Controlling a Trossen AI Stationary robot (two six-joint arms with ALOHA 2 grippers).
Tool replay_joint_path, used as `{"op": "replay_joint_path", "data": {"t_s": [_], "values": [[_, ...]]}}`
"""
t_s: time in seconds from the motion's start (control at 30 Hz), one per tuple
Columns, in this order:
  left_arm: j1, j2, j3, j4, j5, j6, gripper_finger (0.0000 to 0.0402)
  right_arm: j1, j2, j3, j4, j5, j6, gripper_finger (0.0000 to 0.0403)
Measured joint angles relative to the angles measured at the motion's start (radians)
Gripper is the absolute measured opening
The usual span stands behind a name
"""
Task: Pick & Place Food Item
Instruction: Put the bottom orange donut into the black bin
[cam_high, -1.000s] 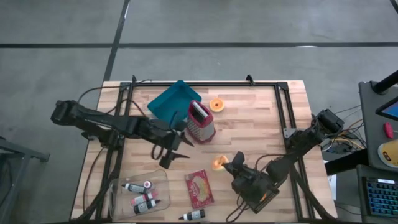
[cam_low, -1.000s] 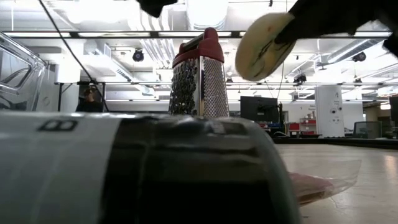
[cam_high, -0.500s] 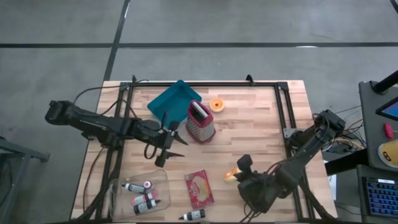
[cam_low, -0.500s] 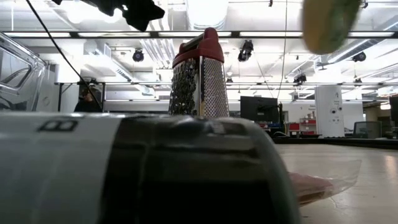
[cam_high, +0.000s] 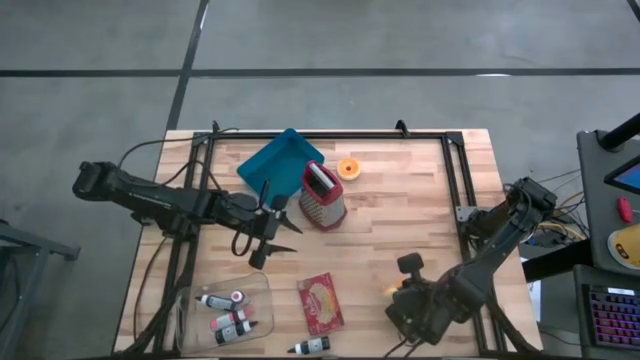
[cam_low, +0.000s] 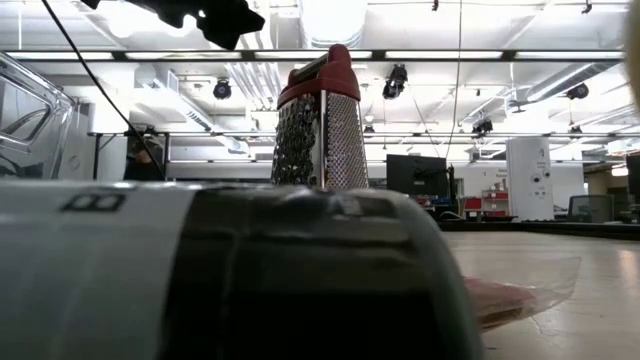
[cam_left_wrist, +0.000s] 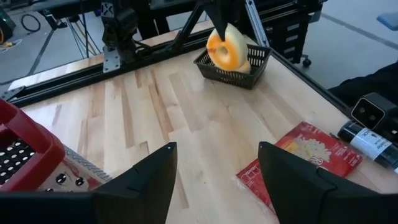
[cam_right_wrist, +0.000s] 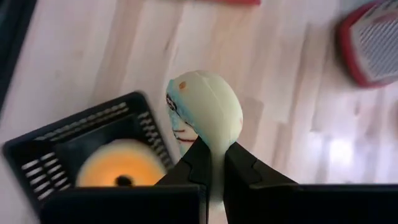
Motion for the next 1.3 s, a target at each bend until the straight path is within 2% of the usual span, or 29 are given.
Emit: {"op": "replay_joint_path", "data": {"t_s": [0.43, 1.3], "values": [[0.001, -0.003, 0.0, 0.004, 0.0, 0.019, 0.0227, 0.055, -0.002, 0.014, -0.06, -0.078, 0.193, 0.0008], [0.001, -0.003, 0.0, 0.004, 0.002, 0.02, 0.0227, 0.059, -0.003, 0.016, -0.062, -0.231, 0.315, 0.0008]]}}
